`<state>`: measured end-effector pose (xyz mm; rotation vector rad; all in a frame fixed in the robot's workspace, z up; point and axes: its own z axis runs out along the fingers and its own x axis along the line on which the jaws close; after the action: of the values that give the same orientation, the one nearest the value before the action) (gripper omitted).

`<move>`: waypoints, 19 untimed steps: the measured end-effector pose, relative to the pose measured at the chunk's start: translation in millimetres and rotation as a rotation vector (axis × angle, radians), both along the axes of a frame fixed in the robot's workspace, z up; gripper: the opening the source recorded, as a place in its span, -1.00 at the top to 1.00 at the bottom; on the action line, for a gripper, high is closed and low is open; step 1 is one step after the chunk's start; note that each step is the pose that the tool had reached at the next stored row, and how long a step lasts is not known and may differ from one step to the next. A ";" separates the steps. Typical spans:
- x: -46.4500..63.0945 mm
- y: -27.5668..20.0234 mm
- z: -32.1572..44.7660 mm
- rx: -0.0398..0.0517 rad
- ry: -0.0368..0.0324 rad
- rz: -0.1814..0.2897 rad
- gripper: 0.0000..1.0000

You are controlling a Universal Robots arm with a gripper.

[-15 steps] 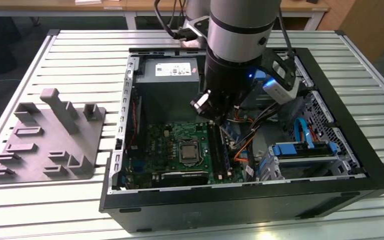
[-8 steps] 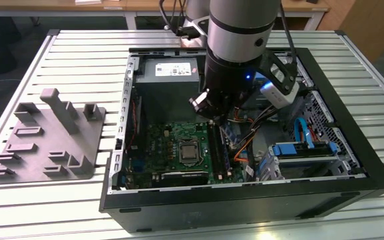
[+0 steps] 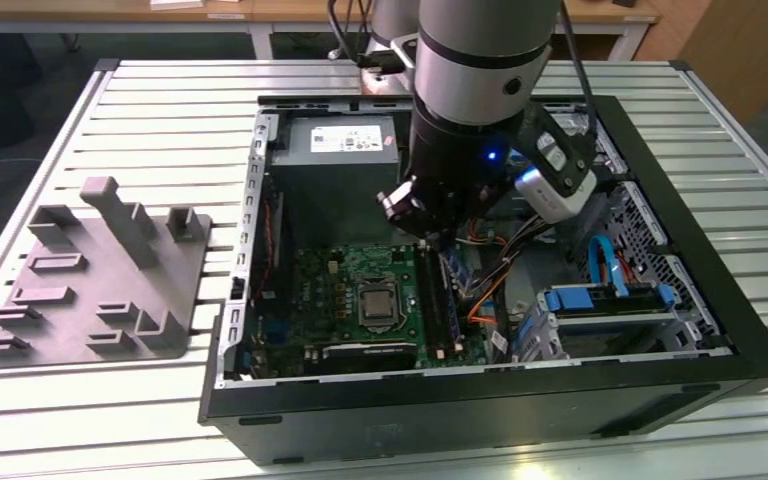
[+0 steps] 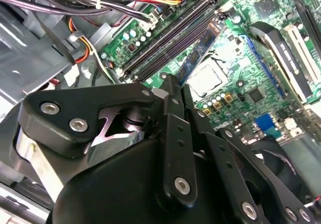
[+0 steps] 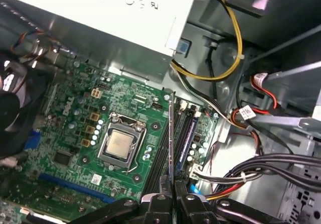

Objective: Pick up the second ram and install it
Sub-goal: 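Insert the second ram into the second slot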

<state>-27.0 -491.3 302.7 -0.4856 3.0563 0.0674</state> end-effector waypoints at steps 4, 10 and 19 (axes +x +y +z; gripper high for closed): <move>0.0 0.0 -0.1 -0.0001 0.0000 -0.036 0.73; 0.0 0.0 -0.4 -0.0005 0.0000 -0.087 0.73; 0.0 0.0 -0.7 -0.0014 0.0000 -0.162 0.73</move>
<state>-27.0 -491.3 302.0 -0.2367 3.0826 0.0591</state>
